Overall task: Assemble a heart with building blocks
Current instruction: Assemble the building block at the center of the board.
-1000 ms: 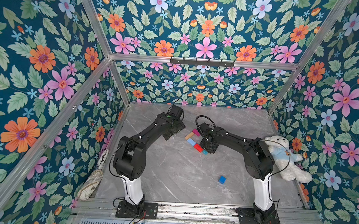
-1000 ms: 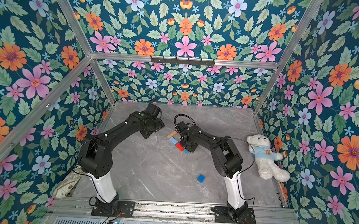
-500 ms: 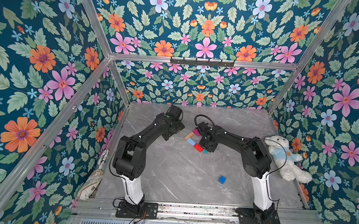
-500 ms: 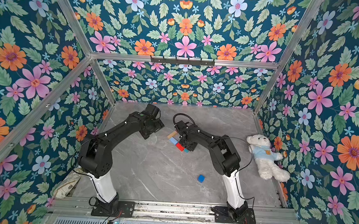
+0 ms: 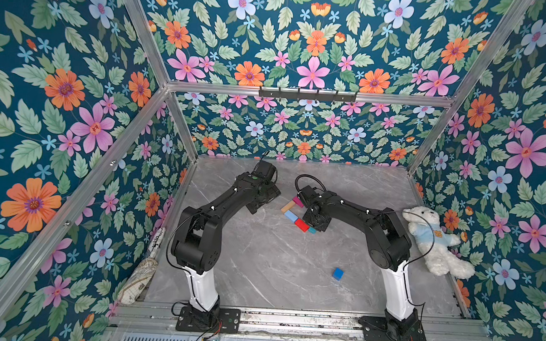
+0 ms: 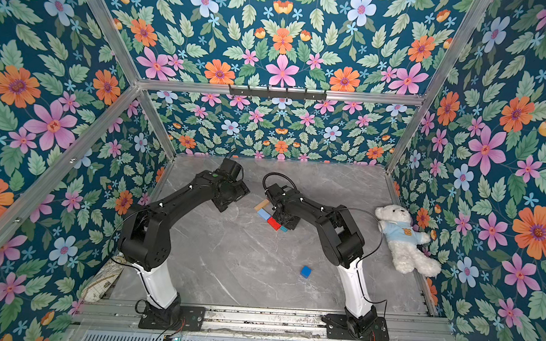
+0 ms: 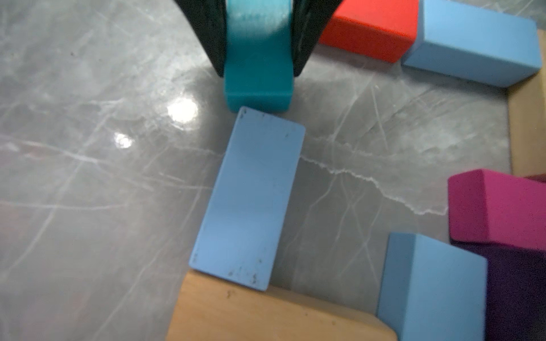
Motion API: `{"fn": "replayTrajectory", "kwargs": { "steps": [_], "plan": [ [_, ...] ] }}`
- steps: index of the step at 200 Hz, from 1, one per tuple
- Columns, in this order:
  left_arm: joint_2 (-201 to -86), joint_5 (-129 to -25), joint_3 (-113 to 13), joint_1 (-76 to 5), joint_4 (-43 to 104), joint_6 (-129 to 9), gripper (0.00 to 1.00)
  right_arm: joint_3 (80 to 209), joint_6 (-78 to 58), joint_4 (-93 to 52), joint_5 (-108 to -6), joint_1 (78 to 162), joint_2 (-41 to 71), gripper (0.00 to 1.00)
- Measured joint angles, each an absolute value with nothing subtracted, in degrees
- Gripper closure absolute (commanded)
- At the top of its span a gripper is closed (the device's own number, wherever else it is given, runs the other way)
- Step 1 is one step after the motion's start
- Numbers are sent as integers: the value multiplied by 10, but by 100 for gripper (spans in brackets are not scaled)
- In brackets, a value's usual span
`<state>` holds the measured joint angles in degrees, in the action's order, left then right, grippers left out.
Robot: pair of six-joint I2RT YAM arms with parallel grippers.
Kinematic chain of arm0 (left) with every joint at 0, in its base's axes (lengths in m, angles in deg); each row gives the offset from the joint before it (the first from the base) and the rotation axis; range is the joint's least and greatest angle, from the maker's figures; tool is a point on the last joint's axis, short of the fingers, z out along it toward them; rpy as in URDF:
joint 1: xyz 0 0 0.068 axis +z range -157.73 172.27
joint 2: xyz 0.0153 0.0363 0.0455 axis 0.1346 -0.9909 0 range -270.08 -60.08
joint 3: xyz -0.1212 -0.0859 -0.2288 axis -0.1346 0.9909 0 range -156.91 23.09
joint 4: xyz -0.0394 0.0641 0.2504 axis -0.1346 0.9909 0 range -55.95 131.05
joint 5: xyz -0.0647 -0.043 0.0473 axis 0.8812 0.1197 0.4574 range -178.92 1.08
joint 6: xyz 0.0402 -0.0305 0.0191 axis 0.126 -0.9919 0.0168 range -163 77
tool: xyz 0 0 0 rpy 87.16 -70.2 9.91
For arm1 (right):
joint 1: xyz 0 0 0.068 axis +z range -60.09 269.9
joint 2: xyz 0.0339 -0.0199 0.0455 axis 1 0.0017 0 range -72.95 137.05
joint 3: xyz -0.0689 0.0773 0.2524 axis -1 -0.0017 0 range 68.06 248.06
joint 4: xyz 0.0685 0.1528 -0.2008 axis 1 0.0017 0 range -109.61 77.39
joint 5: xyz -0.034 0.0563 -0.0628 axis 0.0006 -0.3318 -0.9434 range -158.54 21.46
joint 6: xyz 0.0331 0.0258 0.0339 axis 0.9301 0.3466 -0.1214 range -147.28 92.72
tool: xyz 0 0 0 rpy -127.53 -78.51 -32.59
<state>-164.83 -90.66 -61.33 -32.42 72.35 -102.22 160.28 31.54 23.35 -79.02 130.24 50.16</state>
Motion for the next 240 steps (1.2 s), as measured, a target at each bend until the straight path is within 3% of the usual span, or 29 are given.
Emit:
{"fn": "replayTrajectory", "kwargs": {
  "steps": [240],
  "plan": [
    [-1656,-880,-606,-310,701,-1005,4,1619,344,240,-796,1297,515,100]
  ]
}}
